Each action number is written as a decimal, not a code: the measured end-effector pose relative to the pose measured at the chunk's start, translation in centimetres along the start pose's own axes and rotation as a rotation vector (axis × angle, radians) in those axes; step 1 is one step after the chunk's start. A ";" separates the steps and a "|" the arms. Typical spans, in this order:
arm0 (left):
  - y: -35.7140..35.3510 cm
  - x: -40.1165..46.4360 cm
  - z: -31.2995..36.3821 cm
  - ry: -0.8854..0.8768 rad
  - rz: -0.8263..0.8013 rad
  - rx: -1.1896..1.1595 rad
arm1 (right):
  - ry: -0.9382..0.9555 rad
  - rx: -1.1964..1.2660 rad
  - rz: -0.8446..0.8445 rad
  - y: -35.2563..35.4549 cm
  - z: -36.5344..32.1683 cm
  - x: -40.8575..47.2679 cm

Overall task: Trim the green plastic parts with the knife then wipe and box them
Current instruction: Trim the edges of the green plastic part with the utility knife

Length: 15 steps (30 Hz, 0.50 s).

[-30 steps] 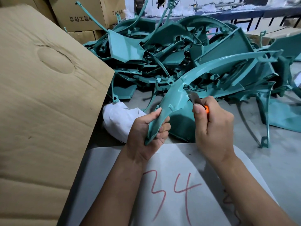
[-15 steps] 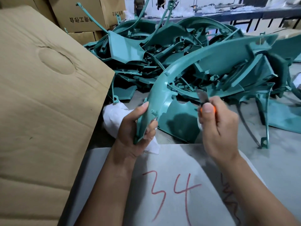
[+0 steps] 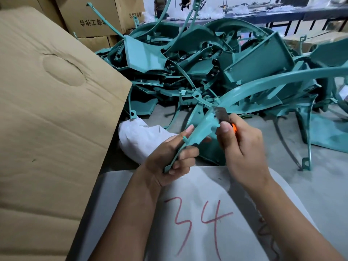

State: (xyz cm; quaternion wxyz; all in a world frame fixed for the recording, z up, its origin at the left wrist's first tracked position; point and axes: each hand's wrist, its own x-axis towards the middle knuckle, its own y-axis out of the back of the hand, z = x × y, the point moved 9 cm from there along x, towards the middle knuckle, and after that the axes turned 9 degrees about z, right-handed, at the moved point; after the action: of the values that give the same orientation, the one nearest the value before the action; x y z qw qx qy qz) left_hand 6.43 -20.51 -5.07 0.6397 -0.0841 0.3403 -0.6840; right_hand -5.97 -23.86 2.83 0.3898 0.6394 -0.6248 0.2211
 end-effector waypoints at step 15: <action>-1.6 -0.4 -1.3 0.197 -0.201 -0.336 | 0.088 -0.231 0.135 0.8 -0.2 0.1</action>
State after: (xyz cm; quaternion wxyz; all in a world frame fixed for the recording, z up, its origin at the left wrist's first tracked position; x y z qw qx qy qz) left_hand 4.43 -19.70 -4.97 0.5091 -0.1557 0.5002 -0.6830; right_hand -6.73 -23.69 3.26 0.4718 0.5365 -0.6701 0.2013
